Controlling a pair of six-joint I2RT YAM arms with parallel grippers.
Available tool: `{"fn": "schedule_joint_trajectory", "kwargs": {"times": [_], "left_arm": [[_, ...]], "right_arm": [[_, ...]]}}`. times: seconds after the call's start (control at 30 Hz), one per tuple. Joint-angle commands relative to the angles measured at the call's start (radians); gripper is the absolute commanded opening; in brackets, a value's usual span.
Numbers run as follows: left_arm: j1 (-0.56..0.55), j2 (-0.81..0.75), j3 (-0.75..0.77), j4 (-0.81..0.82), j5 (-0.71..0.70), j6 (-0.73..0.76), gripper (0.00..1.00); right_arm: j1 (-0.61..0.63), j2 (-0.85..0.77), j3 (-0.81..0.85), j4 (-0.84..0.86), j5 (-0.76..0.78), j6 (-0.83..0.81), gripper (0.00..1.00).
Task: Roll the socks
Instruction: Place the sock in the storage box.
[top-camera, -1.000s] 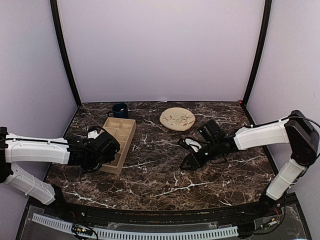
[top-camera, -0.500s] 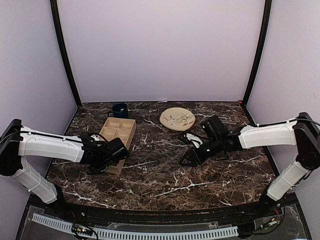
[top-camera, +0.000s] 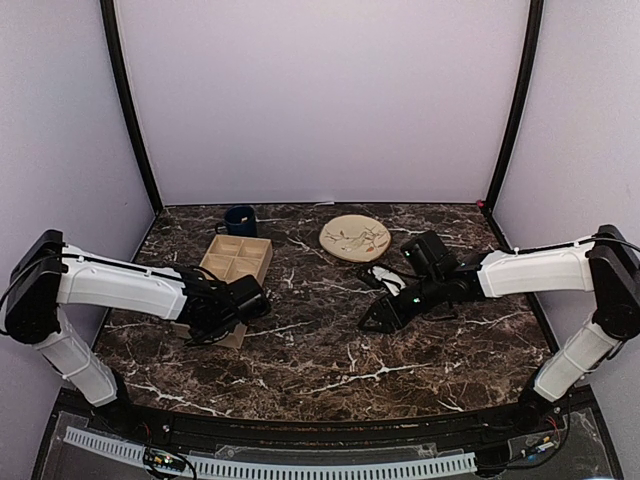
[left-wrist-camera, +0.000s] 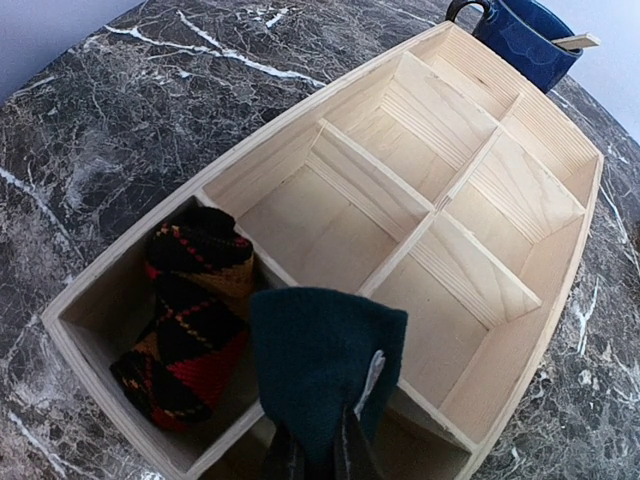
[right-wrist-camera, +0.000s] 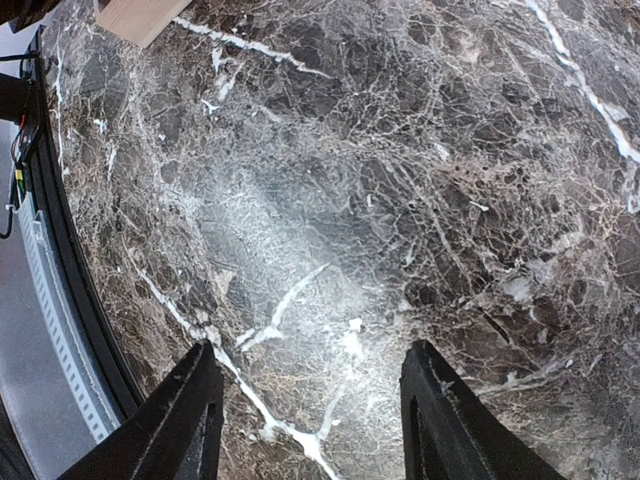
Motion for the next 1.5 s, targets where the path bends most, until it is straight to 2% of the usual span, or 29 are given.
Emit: {"fn": "schedule_joint_trajectory", "kwargs": {"times": [0.0,0.2,0.53,1.17,1.2,1.3,1.47], "left_arm": [[-0.005,0.039,0.027,-0.058,0.030,-0.039,0.00],[-0.005,0.074,0.043,-0.081,0.076,-0.067,0.00],[-0.003,0.074,0.039,-0.031,0.202,-0.077,0.00],[0.049,0.056,0.019,0.075,0.327,0.009,0.00],[0.053,0.053,0.017,0.082,0.339,0.016,0.01],[0.058,0.044,0.007,0.095,0.358,0.025,0.14],[0.060,0.018,-0.015,0.111,0.387,0.031,0.28]], "right_arm": [[0.005,-0.030,-0.014,0.011,-0.001,-0.002,0.56],[0.005,-0.036,-0.016,0.009,0.002,0.000,0.56],[0.006,-0.044,-0.006,0.005,0.008,0.001,0.59],[0.006,-0.043,0.001,0.003,0.011,-0.001,0.60],[0.006,-0.041,0.001,0.003,0.011,-0.001,0.60],[0.006,-0.037,0.001,0.006,0.009,-0.001,0.60],[0.007,-0.034,0.003,0.006,0.009,-0.001,0.60]]}}
